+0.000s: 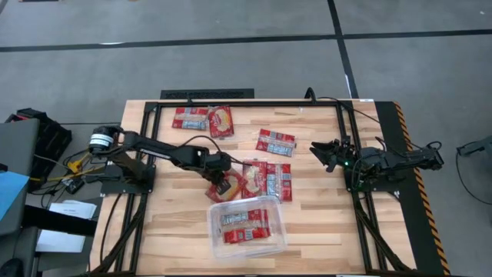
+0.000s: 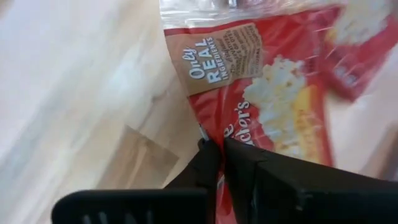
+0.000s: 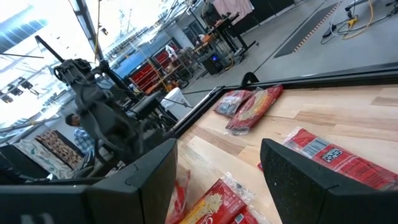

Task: Sort popcorn bags into baskets
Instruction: Put the red popcorn bag into the transparent container

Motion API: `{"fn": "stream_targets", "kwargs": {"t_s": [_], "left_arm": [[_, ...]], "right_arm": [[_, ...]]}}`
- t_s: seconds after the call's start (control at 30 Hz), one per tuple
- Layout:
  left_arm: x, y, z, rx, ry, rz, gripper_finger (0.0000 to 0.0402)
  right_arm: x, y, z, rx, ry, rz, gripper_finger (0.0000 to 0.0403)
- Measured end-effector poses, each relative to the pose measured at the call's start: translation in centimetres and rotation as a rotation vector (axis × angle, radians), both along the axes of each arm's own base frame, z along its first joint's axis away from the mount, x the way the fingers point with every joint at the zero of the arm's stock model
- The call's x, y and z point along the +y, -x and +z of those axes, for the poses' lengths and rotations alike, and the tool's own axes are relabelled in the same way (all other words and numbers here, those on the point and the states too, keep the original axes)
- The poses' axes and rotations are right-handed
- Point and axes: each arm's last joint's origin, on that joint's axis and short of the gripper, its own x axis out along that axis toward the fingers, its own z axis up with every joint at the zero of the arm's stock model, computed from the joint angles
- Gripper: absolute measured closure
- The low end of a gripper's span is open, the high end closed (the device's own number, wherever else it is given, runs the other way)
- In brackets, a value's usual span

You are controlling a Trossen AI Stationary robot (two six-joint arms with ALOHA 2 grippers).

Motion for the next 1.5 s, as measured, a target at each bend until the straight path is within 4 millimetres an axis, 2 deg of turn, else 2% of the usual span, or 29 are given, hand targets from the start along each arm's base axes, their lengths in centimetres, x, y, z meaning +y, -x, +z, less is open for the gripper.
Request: {"fn": "stream_targets", "kwargs": {"t_s": [0.17,0.53,0.73,0.97,1.2,1.37,1.5], "left_arm": [[0.1,0.6,3.3,-0.072,-0.041,0.024,0.0401],[0.1,1.6,12.5,-0.257,-0.114,0.006,0.0401],[-1.5,1.1,17.3,-0.359,-0.097,-0.134,0.0401],[-4.4,1.6,21.6,-0.479,-0.077,-0.236,0.0401],[-8.3,1.4,21.4,-0.522,0.029,-0.319,0.0401],[-11.0,-0.6,18.3,-0.401,0.054,-0.364,0.0401],[-12.0,-2.8,15.0,-0.291,0.075,-0.388,0.0401]], "right_arm": [[0.0,0.0,0.0,-0.001,0.000,0.000,0.0148],[0.0,0.0,0.0,-0.007,-0.013,0.000,0.0148],[0.0,0.0,0.0,-0.007,-0.014,0.001,0.0148],[0.0,0.0,0.0,-0.007,-0.014,0.001,0.0148],[0.0,0.0,0.0,-0.007,-0.014,0.001,0.0148],[0.0,0.0,0.0,-0.004,-0.014,-0.001,0.0148],[0.0,0.0,0.0,-0.003,-0.015,0.001,0.0148]]}}
